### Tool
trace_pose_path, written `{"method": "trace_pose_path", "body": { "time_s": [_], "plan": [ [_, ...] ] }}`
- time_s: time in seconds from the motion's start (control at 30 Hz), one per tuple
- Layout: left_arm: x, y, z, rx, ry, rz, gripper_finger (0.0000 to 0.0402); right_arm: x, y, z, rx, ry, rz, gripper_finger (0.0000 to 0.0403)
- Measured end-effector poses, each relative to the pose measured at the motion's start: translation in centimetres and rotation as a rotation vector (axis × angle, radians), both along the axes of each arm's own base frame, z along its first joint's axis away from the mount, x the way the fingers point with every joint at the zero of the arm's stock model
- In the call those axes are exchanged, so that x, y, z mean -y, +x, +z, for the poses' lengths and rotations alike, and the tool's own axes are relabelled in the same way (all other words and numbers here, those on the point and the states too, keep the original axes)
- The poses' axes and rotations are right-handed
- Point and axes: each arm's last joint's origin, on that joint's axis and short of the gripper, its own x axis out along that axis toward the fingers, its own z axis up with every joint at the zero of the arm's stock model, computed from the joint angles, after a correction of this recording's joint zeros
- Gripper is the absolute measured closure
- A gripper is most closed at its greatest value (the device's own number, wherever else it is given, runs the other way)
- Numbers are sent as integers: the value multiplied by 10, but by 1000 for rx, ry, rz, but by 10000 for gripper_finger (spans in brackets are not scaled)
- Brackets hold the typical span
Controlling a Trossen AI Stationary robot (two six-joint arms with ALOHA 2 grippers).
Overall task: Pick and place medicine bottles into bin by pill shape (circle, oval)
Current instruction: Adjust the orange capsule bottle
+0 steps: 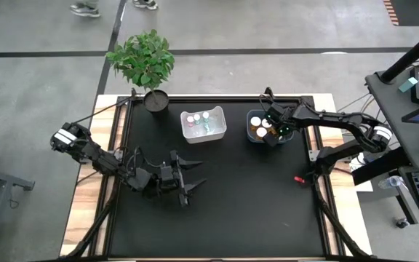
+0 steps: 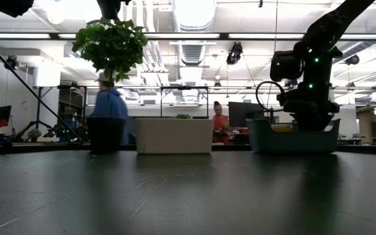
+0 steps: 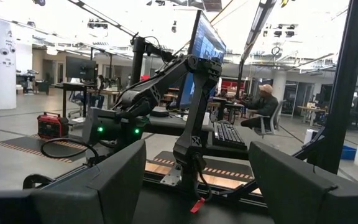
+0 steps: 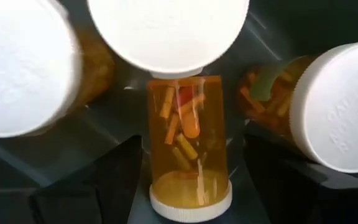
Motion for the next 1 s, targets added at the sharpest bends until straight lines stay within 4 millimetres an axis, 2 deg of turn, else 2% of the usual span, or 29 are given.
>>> {"method": "trace_pose_path", "body": {
  "time_s": [0.27, 0.7, 1.0],
  "plan": [
    [0, 0, 0, 0, 0, 0, 132, 0, 0, -2, 5, -5, 6, 139],
    [0, 0, 0, 1, 0, 0, 132, 1, 1, -1, 20, -14, -2, 224],
    [0, 0, 0, 1, -1, 0, 132, 7, 10, 26, 22, -18, 9, 231]
  ]
}}
